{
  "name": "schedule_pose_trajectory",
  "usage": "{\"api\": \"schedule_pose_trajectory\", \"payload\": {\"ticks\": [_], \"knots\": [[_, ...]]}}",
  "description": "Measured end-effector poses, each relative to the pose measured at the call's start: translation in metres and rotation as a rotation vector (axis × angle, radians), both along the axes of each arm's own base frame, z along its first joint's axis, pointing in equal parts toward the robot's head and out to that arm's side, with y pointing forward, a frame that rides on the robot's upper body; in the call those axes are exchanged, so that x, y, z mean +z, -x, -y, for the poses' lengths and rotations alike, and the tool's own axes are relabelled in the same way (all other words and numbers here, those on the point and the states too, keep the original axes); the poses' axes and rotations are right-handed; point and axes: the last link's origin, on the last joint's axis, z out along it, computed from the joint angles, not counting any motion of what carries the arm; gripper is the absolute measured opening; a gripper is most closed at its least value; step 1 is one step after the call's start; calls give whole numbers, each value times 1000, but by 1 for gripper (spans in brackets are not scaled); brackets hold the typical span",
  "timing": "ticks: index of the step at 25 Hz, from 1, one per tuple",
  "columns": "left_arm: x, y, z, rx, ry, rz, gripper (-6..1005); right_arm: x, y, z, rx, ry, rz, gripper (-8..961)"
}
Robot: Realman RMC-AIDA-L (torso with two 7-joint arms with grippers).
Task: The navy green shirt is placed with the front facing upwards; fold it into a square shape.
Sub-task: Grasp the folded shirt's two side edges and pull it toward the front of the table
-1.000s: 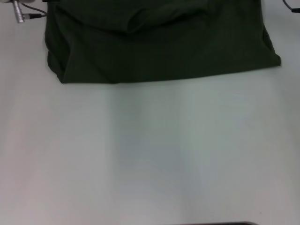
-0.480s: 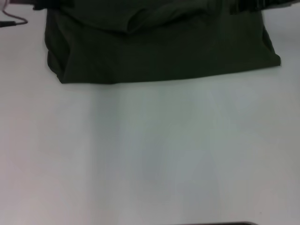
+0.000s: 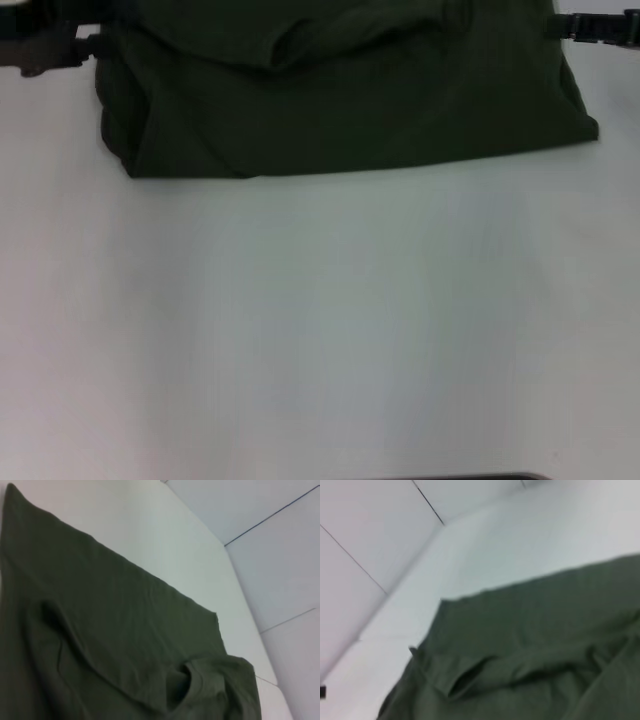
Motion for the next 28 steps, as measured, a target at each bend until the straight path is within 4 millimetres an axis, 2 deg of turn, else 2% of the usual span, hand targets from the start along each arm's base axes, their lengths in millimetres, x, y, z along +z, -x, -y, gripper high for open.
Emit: {"api": "schedule_pose_trajectory", "payload": {"ticks": [6,10,20,28], "knots": [[-4,24,17,33,10,15,633,-2,-23,30,55,-71,-72,675],[-9,31,23,34,8,18,633,-1,-32,42,64,-83,-121,674],[-31,42,23,-63,-18,-95,636,-7,-44,52,45,-57,-126,673],[-54,59,25,-38,-7,-203,639,-11,-45,54,51,-64,-128,672]]}}
